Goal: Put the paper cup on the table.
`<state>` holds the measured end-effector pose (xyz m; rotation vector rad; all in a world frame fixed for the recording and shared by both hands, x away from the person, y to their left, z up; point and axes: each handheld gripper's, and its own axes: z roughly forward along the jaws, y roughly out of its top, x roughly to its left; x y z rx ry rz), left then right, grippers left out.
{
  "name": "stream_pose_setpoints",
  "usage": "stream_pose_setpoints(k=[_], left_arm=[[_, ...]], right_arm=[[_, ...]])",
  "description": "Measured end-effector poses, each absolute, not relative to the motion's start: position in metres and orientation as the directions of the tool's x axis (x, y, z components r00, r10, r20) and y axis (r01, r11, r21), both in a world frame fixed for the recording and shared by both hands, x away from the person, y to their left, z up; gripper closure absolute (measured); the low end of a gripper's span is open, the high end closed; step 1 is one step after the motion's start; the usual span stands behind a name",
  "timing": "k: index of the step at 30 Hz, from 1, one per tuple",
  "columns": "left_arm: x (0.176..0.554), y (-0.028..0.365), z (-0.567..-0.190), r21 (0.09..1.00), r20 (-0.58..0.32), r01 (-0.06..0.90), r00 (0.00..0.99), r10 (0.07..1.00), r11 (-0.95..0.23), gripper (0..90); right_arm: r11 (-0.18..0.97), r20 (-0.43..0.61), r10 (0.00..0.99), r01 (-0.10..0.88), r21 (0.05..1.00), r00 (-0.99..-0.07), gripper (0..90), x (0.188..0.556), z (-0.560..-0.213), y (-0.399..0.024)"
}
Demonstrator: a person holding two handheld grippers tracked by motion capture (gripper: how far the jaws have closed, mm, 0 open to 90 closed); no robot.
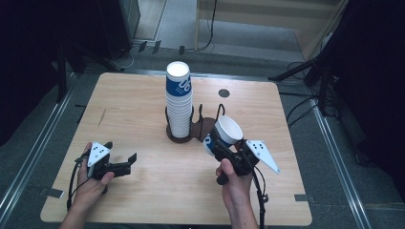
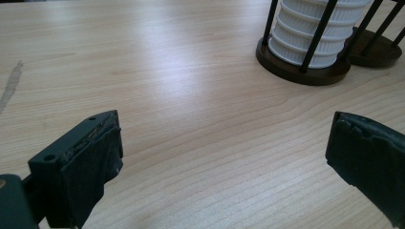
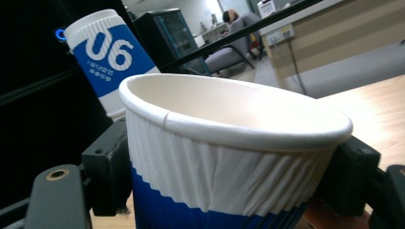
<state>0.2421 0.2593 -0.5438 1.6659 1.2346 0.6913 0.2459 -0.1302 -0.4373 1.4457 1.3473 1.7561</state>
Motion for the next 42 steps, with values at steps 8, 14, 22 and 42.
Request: stream_pose_setpoints(k=[8,14,22,42], left_arm=[[0.242,0.257,-0.548,0.901,-0.044,0.422,0.331,0.942,-0.106,0.0],[0.242,0.256,-0.549,0.898,-0.013,0.420,0.324,0.946,-0.132,0.0],[0.242,0.256,-0.549,0.895,-0.011,0.425,0.324,0.946,-0.135,0.0],[0.243,0.255,-0.550,0.892,-0.016,0.431,0.324,0.946,-0.133,0.0]], right_arm=[[-0.297,0.326,0.898,0.140,0.944,-0.294,20.1,0.247,-0.437,-0.131],[-0.239,0.257,0.928,0.100,0.966,-0.268,20.0,0.249,-0.439,-0.133],[-0.169,0.175,0.959,0.046,0.985,-0.225,20.1,0.252,-0.439,-0.138],[-0.058,0.060,0.987,0.018,0.998,-0.150,20.2,0.268,-0.450,-0.157]])
